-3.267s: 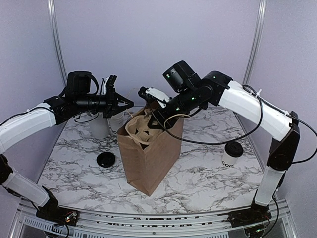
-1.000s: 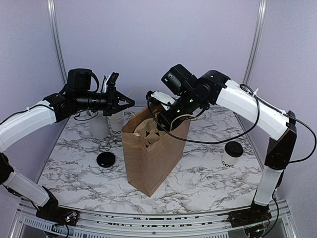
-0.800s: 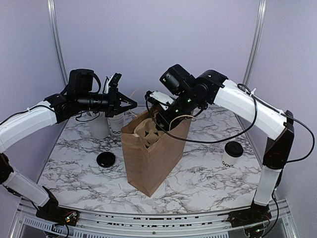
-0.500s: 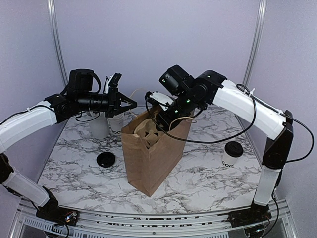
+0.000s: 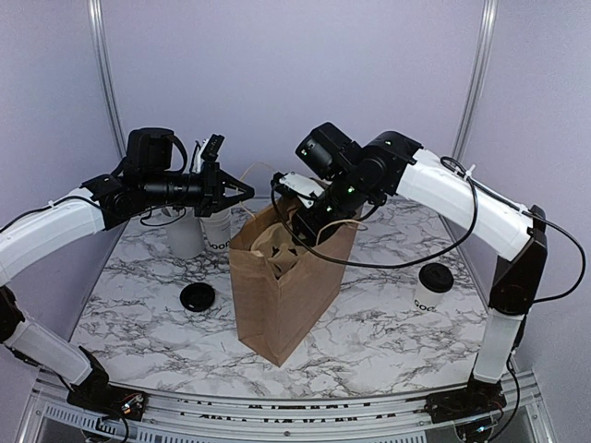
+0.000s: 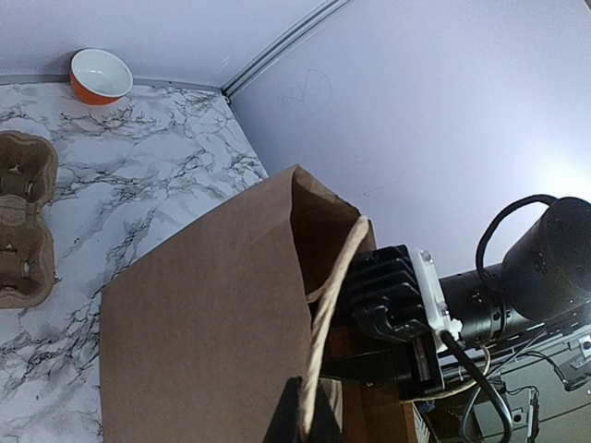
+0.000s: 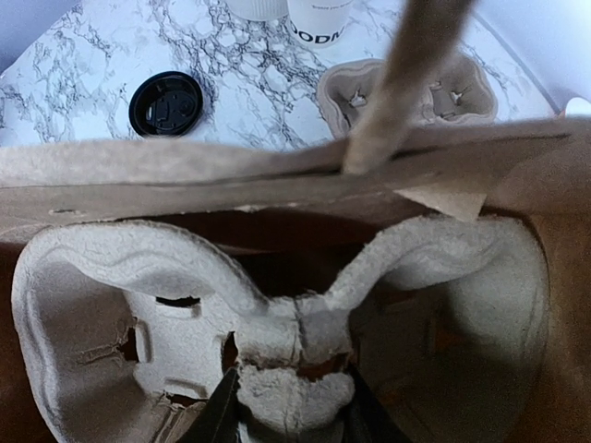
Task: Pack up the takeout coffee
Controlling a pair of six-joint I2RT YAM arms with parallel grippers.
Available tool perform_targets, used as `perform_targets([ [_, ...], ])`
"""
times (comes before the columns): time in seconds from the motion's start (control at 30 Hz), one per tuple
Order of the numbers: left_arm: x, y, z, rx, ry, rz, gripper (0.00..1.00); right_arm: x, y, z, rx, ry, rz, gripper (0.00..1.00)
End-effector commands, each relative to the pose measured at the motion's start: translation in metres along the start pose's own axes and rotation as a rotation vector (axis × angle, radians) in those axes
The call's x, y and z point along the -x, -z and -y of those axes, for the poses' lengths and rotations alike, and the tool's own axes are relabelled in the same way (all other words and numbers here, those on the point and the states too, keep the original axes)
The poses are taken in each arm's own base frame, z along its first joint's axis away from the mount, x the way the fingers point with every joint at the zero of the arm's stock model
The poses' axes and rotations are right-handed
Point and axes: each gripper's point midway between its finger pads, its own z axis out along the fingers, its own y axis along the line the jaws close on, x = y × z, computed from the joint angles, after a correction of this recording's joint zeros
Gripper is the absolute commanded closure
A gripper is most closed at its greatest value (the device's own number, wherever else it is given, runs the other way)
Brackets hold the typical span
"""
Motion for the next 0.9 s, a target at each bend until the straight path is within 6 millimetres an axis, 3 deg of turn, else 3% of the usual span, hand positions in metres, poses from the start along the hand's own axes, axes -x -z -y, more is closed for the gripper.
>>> perform_targets([
  [0.0, 0.008, 0.006, 0.011, -0.014, -0.024, 0.028, 1.0, -0.007, 0.001, -0.003, -0.004, -0.017, -0.029, 0.69],
  [0.87, 0.007, 0.005, 0.012, -0.02, -0.022, 0.022, 1.0, 0.005, 0.009, -0.002, -0.013, -0.024, 0.009, 0.5],
])
